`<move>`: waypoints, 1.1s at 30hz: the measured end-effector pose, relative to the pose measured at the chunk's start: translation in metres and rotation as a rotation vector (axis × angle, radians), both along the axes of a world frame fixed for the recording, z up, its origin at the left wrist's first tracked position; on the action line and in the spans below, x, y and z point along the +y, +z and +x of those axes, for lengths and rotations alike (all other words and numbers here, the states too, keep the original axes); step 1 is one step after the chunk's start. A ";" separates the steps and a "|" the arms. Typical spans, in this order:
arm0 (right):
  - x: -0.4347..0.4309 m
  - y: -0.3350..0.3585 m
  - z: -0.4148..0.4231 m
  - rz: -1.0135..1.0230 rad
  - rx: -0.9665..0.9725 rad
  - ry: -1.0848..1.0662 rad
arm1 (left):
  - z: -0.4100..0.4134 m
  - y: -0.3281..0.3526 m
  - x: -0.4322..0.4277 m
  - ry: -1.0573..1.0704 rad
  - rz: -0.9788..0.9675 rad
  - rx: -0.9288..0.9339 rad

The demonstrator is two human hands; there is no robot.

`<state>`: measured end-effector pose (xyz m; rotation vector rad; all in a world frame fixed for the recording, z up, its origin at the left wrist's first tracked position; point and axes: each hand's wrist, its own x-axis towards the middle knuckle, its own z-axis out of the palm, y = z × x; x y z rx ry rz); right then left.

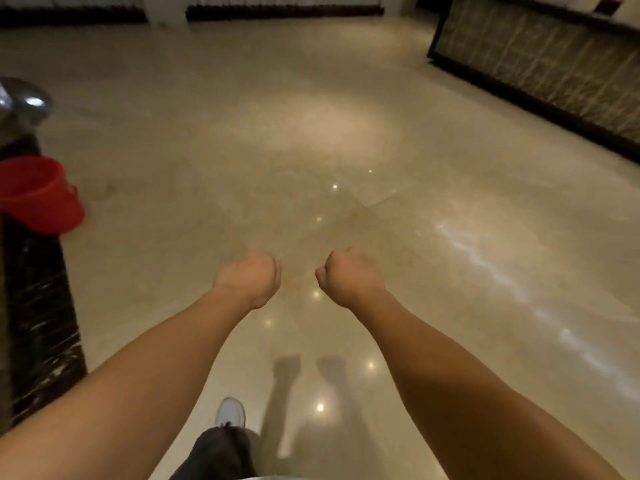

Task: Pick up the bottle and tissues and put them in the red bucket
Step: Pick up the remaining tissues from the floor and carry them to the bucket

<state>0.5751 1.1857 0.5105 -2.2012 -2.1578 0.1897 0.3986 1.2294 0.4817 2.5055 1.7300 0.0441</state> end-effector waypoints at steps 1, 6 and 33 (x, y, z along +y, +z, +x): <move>0.017 -0.001 -0.013 -0.013 0.023 0.041 | -0.018 -0.003 0.010 0.057 -0.002 0.002; 0.115 -0.006 -0.093 -0.023 0.006 0.292 | -0.116 -0.019 0.062 0.328 -0.084 0.015; 0.663 -0.061 -0.448 -0.082 -0.185 0.956 | -0.452 -0.025 0.552 0.730 -0.166 -0.060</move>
